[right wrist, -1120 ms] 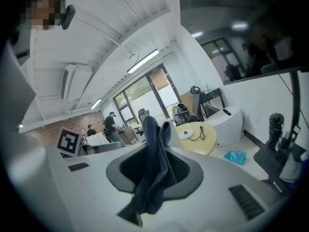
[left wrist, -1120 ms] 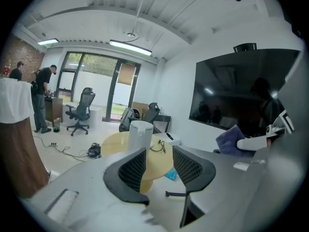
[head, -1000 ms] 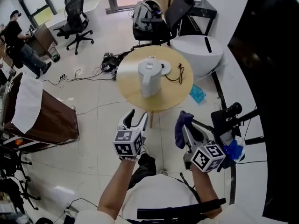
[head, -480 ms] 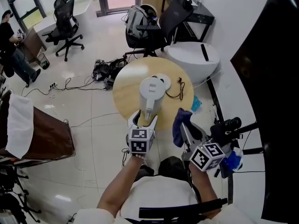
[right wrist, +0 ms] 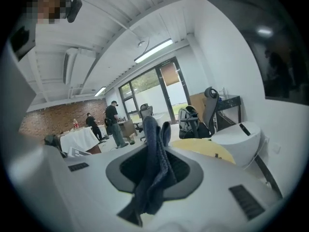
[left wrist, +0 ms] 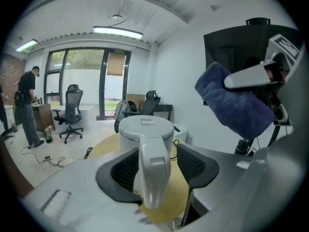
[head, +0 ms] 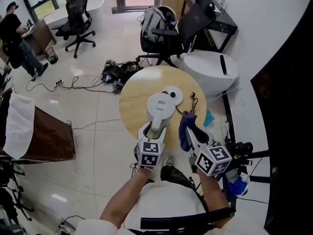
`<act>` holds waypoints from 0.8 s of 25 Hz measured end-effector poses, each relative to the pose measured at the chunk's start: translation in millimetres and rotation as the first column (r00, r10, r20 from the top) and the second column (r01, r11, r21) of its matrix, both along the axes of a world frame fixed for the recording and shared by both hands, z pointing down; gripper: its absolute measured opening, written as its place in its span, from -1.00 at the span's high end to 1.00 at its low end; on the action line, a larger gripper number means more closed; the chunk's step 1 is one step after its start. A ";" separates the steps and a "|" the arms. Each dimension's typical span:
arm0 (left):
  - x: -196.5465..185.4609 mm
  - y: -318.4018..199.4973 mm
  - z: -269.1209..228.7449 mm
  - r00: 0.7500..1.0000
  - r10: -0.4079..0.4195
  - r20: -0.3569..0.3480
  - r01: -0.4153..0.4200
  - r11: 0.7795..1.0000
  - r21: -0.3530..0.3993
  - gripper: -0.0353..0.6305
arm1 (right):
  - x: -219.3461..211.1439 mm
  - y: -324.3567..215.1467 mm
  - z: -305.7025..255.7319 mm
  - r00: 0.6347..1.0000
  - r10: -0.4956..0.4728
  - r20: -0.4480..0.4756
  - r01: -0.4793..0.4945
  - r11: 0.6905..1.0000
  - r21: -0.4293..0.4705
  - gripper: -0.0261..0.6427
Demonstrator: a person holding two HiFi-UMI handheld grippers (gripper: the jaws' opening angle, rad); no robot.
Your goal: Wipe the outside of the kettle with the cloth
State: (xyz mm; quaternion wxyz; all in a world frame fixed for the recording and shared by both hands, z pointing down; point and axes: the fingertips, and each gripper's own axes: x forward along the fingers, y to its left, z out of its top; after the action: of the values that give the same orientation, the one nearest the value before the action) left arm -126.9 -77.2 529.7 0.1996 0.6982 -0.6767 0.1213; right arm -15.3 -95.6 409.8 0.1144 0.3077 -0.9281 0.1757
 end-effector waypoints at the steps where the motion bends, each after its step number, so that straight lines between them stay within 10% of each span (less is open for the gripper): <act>1: 0.4 -1.4 0.4 1.000 -0.006 0.013 0.006 1.000 0.000 0.20 | -4.6 -6.5 -0.3 1.000 -0.019 -0.009 0.020 1.000 0.008 0.67; 13: -8.9 -2.2 5.5 0.995 -0.087 0.049 0.087 0.996 -0.015 0.42 | -53.5 -51.6 22.3 0.960 -0.222 -0.171 0.239 0.968 0.084 0.67; 20: -8.4 -2.9 5.1 0.994 -0.099 0.048 0.100 0.995 -0.016 0.42 | -100.5 -53.0 54.4 0.789 -0.390 -0.476 0.510 0.847 0.152 0.67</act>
State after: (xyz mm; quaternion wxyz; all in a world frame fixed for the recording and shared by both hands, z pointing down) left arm -135.4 -80.1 534.8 0.1958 0.6588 -0.7140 0.1337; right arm -115.9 -148.6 464.2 0.3102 0.1189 -0.9414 -0.0580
